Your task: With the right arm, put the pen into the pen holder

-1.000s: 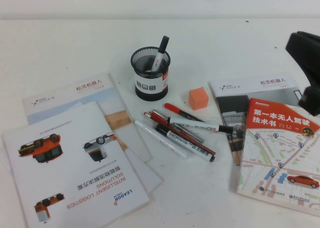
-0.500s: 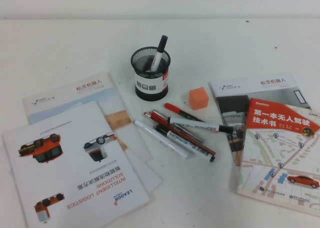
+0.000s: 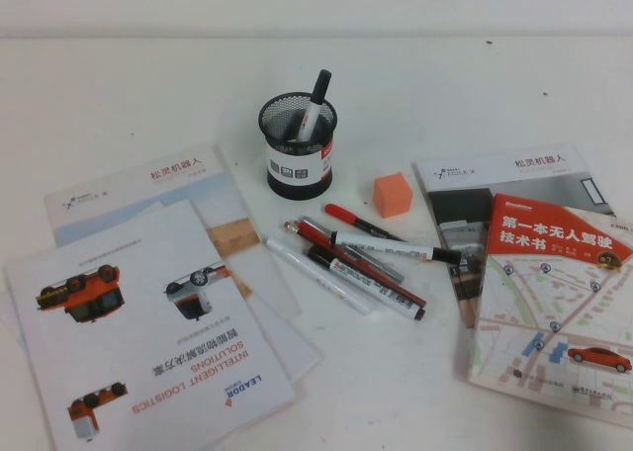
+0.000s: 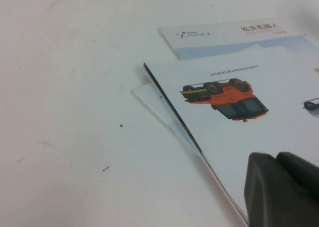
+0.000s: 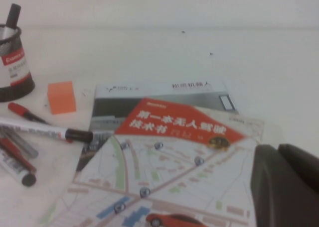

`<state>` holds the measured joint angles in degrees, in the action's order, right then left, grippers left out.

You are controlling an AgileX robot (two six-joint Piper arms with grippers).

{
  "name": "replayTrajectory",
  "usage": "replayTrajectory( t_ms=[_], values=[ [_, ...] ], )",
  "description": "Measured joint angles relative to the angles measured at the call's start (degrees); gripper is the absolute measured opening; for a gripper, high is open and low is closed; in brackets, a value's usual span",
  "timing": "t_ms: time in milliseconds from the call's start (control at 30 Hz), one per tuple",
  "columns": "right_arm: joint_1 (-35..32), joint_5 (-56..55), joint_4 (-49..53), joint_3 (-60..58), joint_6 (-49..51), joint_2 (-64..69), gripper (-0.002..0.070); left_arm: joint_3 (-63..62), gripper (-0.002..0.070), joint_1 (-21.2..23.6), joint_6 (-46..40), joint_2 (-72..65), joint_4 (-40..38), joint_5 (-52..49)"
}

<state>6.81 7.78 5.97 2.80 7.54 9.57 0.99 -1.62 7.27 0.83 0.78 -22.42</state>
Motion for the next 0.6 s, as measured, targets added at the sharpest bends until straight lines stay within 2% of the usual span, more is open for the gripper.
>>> replayTrajectory(
  t_ms=[133, 433, 600],
  values=[
    [-0.36, 0.85, -0.54, -4.15, 0.00, -5.78, -0.0019, 0.00, -0.0002, 0.00, 0.00, 0.00, 0.00, 0.00],
    [-0.36, 8.83, -5.24, -4.25, 0.00, -9.53, -0.0019, 0.00, -0.0003, 0.00, 0.00, 0.00, 0.00, 0.00],
    [-0.36, 11.53, -2.77, -4.25, -0.50, -9.99, -0.0019, 0.00, -0.0003, 0.00, 0.00, 0.00, 0.00, 0.00]
  ],
)
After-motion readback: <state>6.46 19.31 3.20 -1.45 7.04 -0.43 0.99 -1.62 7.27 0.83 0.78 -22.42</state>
